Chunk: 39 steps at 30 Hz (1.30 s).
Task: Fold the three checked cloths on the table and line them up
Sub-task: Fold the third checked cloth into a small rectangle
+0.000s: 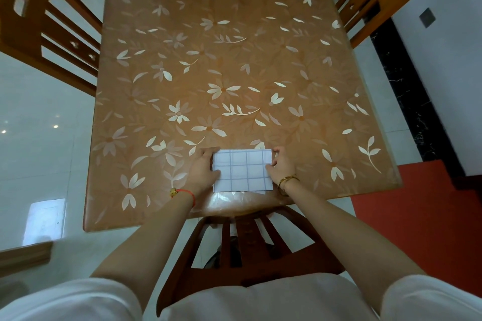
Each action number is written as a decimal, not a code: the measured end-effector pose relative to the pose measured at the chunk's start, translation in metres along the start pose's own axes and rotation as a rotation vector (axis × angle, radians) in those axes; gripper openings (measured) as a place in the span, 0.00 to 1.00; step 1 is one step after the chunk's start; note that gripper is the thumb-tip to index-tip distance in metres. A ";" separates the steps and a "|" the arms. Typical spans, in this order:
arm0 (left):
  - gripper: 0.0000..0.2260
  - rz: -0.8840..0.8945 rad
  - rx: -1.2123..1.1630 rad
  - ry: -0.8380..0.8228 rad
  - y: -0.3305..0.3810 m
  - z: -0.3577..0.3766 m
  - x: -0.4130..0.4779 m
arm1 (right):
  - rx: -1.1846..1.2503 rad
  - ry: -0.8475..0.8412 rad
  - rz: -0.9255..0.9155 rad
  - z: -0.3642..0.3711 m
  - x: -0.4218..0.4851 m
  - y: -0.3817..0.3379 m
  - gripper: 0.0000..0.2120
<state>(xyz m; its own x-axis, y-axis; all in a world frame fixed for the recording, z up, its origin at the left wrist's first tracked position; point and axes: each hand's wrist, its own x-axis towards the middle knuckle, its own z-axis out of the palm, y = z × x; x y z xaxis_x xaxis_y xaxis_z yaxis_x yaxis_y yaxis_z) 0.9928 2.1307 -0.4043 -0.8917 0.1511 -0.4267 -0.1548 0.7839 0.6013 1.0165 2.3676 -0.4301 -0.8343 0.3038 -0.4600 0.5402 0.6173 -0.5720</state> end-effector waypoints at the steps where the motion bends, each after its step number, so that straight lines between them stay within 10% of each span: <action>1: 0.30 -0.007 -0.010 0.009 0.000 0.000 0.000 | 0.011 0.009 0.017 0.000 0.000 -0.001 0.21; 23: 0.23 -0.116 -0.297 0.171 -0.011 0.015 -0.026 | 0.036 0.016 -0.023 -0.005 0.001 -0.008 0.08; 27: 0.20 0.058 -0.057 0.251 -0.017 0.017 -0.029 | -0.207 0.187 -0.288 0.000 -0.007 -0.009 0.12; 31: 0.22 0.249 0.277 0.242 -0.025 0.021 -0.028 | -0.551 -0.002 -0.685 0.012 -0.018 -0.020 0.23; 39: 0.28 0.141 0.613 0.015 -0.019 0.024 -0.028 | -0.818 -0.255 -0.721 0.046 -0.025 -0.048 0.27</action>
<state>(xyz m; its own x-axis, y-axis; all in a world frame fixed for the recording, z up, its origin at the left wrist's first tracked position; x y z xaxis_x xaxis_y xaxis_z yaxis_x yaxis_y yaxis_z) 1.0305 2.1257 -0.4200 -0.8924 0.2736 -0.3589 0.2331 0.9604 0.1524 1.0167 2.2968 -0.4220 -0.8254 -0.4173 -0.3803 -0.3740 0.9087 -0.1853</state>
